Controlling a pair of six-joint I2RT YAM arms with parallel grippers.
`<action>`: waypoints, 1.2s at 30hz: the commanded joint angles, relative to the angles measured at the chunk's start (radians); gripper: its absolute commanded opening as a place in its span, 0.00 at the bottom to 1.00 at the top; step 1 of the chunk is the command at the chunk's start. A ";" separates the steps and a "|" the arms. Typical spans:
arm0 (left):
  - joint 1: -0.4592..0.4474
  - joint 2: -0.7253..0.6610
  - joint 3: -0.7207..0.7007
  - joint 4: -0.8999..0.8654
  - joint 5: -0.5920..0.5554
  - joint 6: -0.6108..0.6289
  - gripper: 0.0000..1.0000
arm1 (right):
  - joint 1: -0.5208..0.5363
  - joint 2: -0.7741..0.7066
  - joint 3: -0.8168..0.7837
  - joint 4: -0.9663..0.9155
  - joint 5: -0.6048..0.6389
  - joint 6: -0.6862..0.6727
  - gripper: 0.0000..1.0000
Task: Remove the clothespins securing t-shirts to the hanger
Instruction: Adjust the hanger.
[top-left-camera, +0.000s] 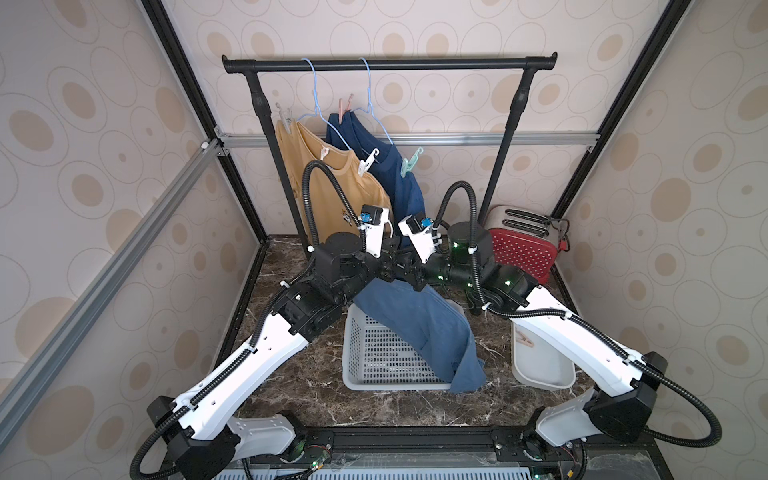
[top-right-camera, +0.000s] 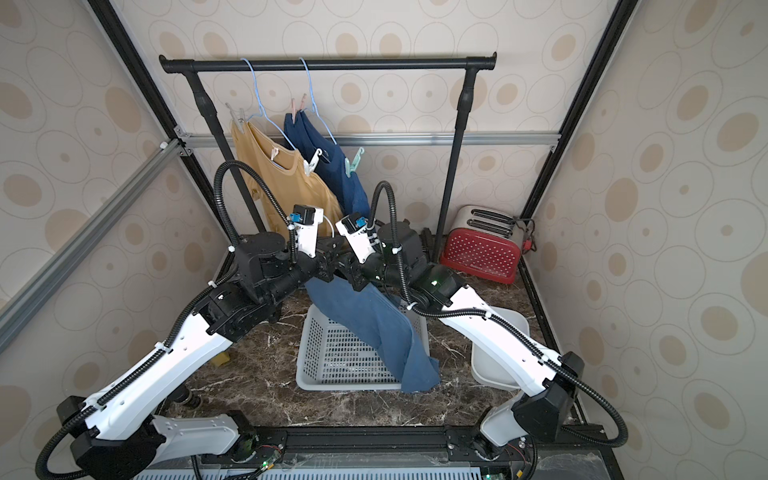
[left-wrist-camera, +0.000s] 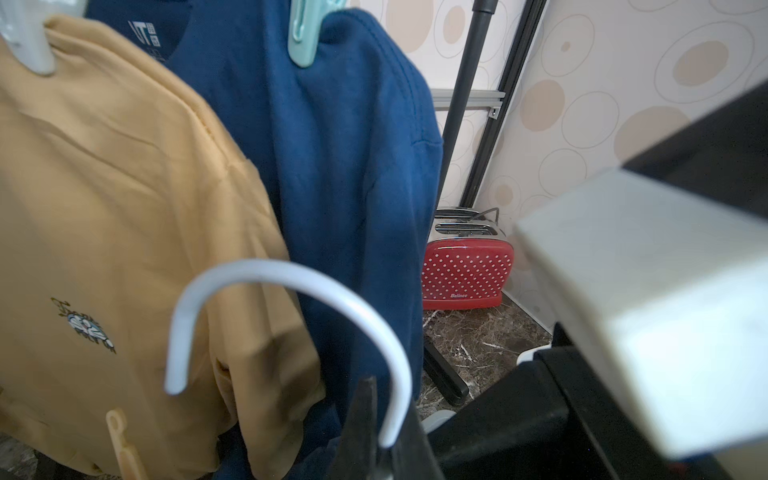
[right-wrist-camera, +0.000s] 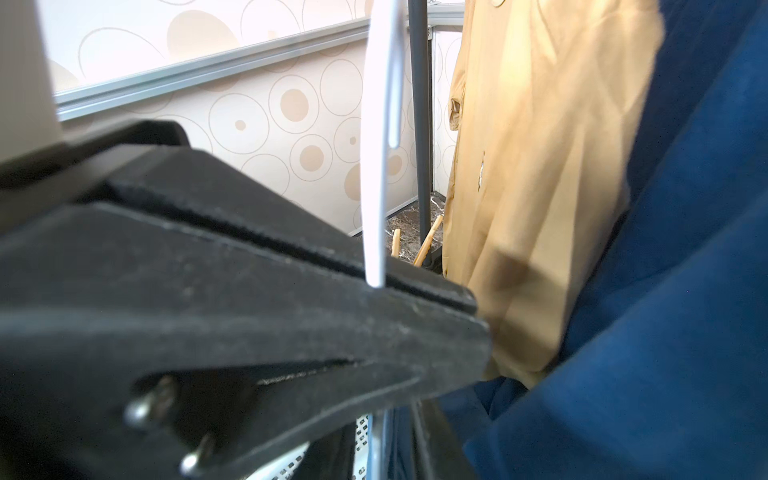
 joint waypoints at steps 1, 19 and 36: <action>0.004 -0.020 0.037 0.023 0.000 -0.032 0.04 | 0.004 0.012 0.014 0.046 -0.018 0.009 0.24; 0.007 -0.060 0.012 -0.018 -0.034 0.014 0.74 | 0.003 -0.023 -0.023 0.055 -0.010 -0.008 0.00; 0.329 -0.176 0.082 -0.466 0.052 0.077 0.94 | -0.021 -0.078 0.023 -0.144 -0.110 -0.344 0.00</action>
